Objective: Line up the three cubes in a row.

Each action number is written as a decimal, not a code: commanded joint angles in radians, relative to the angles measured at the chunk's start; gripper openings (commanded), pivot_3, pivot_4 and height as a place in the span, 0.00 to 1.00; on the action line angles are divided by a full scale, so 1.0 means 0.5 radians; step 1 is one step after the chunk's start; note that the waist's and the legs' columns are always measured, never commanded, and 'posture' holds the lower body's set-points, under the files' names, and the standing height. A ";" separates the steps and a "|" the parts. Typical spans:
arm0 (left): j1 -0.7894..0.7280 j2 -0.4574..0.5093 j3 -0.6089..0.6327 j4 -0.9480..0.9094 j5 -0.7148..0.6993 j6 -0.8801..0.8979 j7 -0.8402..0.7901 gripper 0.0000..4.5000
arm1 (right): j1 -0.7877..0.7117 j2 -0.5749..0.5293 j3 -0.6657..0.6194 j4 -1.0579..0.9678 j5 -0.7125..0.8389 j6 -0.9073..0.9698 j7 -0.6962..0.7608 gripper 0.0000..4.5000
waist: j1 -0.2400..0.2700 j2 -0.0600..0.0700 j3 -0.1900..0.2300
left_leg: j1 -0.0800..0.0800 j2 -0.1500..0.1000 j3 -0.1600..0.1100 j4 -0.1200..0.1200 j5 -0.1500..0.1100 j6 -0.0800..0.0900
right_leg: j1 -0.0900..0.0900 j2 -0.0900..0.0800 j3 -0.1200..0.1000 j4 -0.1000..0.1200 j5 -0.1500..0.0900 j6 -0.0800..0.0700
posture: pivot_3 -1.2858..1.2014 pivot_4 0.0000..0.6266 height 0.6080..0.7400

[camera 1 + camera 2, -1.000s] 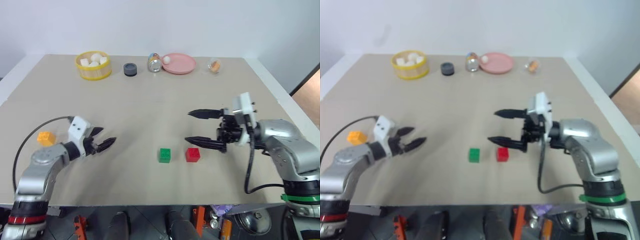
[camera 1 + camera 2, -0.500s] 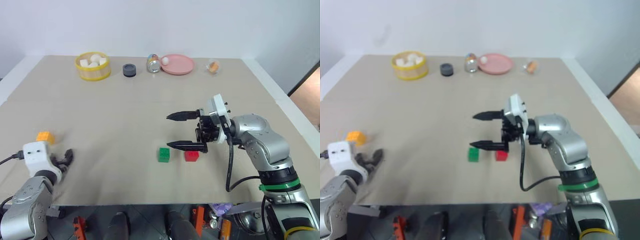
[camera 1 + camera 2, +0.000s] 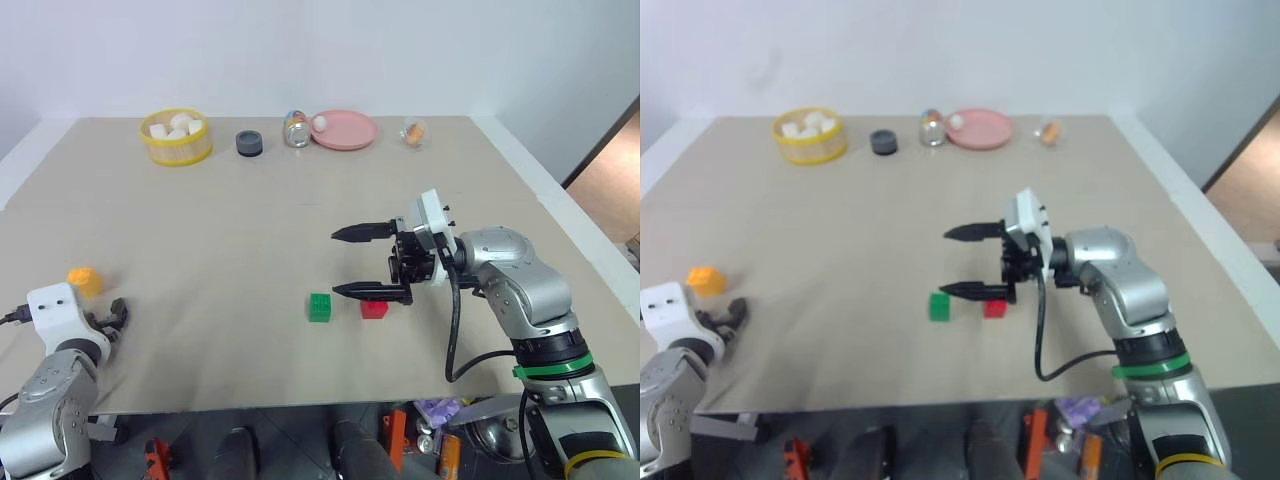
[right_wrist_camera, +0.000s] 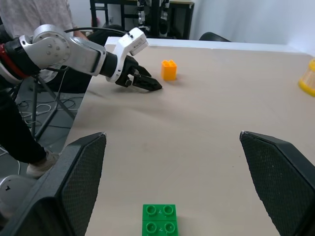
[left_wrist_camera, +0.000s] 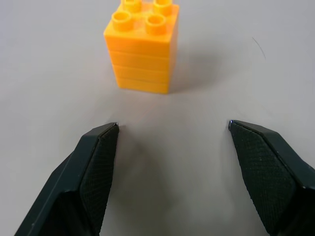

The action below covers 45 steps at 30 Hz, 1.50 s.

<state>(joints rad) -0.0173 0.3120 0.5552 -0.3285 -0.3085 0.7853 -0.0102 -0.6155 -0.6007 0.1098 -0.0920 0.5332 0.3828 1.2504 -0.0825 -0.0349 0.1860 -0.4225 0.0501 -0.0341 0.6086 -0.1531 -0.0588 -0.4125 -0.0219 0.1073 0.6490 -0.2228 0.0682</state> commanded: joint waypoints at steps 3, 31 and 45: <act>-0.140 0.170 -0.025 0.317 0.129 -0.126 0.025 0.82 | 0.013 0.014 -0.052 -0.052 0.001 -0.026 -0.043 1.00 | -0.011 0.000 0.000 | 0.001 -0.004 -0.009 0.000 -0.001 -0.001 | -0.003 -0.002 -0.003 -0.005 0.001 -0.001 | 0.52 0.24 1.00; -0.100 0.232 -0.245 0.298 0.190 -0.208 -0.079 0.30 | -0.018 -0.003 -0.060 0.043 -0.046 -0.077 -0.041 1.00 | 0.011 0.001 0.000 | -0.003 -0.007 -0.012 -0.017 0.001 -0.001 | 0.003 -0.002 -0.003 -0.009 -0.008 0.002 | 0.52 0.24 1.00; -0.306 0.581 -0.632 0.564 0.051 -1.197 -1.275 0.30 | 0.007 -0.113 -0.132 0.048 -0.027 -0.066 0.012 1.00 | 0.050 -0.002 0.000 | -0.031 -0.006 -0.007 -0.016 0.001 -0.004 | -0.023 -0.004 -0.003 -0.007 -0.010 0.005 | 0.52 0.24 1.00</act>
<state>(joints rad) -0.1624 0.5855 0.2444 -0.0532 -0.2516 0.2400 -0.5702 -0.6054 -0.6416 0.0875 -0.0468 0.5019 0.3522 1.2469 -0.0574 -0.0357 0.1861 -0.4382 0.0474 -0.0374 0.6001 -0.1528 -0.0608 -0.4242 -0.0240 0.1059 0.6457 -0.2279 0.0722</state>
